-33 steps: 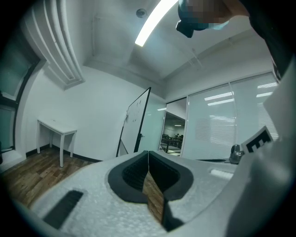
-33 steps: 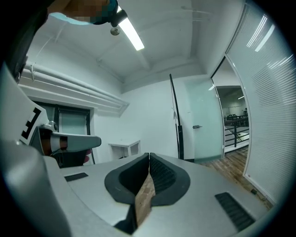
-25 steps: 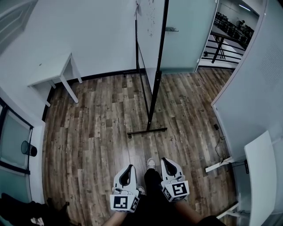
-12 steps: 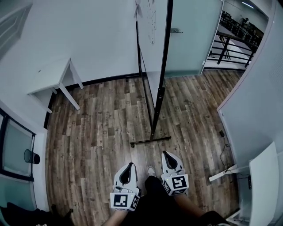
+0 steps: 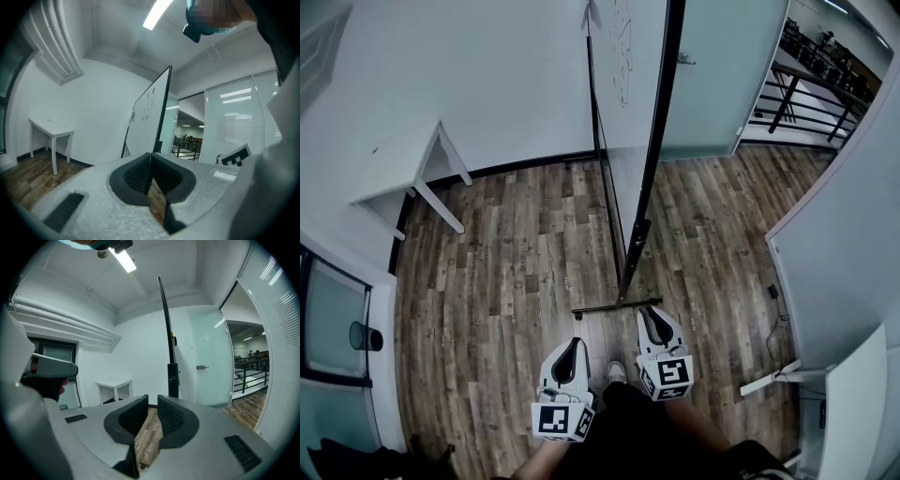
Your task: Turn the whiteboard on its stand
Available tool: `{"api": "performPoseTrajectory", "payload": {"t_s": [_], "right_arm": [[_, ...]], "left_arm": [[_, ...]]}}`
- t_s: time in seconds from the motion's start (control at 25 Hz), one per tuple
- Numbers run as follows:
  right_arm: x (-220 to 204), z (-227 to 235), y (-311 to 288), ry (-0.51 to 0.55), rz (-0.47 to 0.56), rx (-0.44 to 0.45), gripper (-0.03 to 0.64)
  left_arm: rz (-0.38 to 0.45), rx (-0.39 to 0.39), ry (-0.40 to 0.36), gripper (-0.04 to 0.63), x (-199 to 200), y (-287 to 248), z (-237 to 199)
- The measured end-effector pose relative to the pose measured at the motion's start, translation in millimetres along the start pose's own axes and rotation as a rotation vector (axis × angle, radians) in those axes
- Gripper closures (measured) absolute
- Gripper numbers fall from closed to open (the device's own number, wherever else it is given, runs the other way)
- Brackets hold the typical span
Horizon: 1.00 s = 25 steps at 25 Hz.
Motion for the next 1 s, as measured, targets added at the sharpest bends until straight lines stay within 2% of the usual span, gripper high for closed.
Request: {"api": "performPoseTrajectory", "payload": {"t_s": [0.16,0.48,0.68,1.0], "right_arm": [[-5.2,23.3,-46.4,-0.006,-0.040,0.009,0.509],[-23.7,58.9,-129.0,-0.008,-0.117,0.001,0.416],[-35.8,70.2,-171.5,-0.009,-0.154,0.001,0.390],[-40.7,78.3,-209.2,-0.001,-0.151,-0.014,0.388]], "left_arm": [[-0.007,0.015,-0.002,0.577,-0.1,-33.9,-6.7],[-0.026,0.067,0.011,0.577,-5.6,-80.7,-28.7],[-0.040,0.083,0.013,0.577,-8.9,-99.8,-33.6],[-0.045,0.109,0.021,0.577,-11.1,-107.4,-39.6]]}}
Point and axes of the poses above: the fingertips, and each gripper's own axes: y backward along the fingers, z to its right, x out of its top, the point moved 4 cm from there along y, backward along the fingers, and after that the axes turned 4 degrees about y, right-handed, at the moved point
